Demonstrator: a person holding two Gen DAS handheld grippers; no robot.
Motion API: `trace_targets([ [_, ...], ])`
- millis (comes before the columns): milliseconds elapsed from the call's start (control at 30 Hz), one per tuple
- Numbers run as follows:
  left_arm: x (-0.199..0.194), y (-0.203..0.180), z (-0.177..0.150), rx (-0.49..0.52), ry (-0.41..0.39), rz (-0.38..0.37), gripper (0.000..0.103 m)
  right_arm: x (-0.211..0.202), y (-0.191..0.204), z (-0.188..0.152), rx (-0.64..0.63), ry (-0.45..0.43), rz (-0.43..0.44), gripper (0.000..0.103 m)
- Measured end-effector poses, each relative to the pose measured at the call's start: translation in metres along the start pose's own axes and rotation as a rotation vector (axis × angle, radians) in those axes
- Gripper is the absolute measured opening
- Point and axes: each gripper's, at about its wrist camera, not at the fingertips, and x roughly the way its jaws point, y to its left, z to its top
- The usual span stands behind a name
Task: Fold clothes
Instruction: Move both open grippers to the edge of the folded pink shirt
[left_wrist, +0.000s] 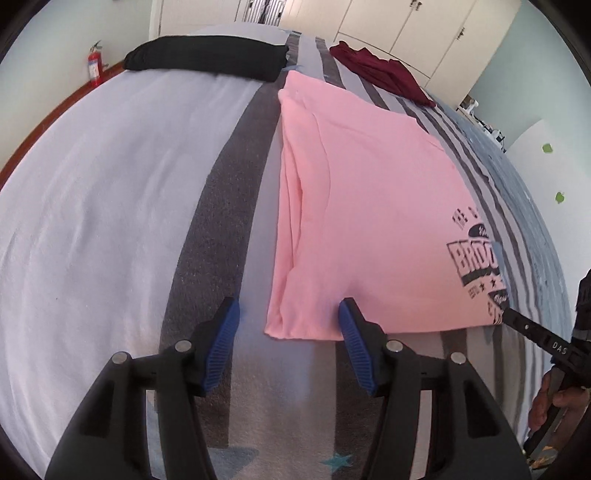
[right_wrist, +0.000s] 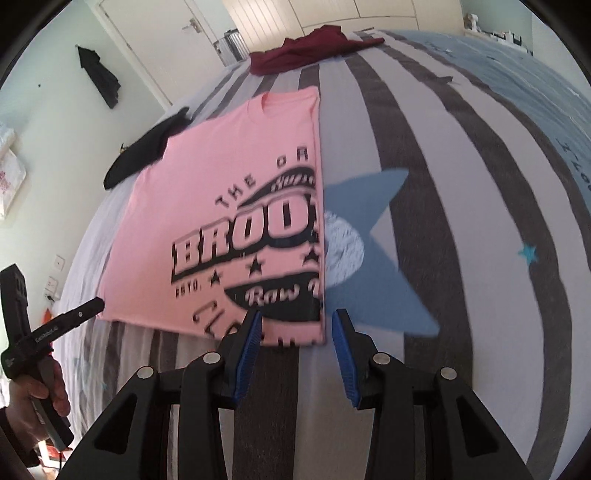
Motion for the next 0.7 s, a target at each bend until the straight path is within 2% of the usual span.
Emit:
trace_targets([
  [100, 0.002, -0.003, -0.003, 0.031, -0.003, 0.007, 0.053, 0.005, 0.007, -0.003, -0.034, -0.009, -0.019, 0.038],
  [433, 0.004, -0.005, -0.001, 0.017, -0.005, -0.011, 0.052, 0.009, -0.002, 0.004, 0.026, -0.027, 0.023, 0.038],
  [567, 0.006, -0.011, -0.002, 0.039, -0.001, -0.010, 0.039, 0.013, -0.004, 0.009, 0.029, -0.021, 0.038, 0.038],
  [633, 0.007, -0.014, -0.003, 0.048, 0.001, -0.010, 0.036, 0.014, -0.006, 0.009, 0.025, -0.020, 0.052, 0.038],
  [700, 0.008, -0.015, -0.003, 0.047, 0.007, -0.016, 0.028, 0.015, -0.006, 0.008, 0.010, -0.017, 0.057, 0.038],
])
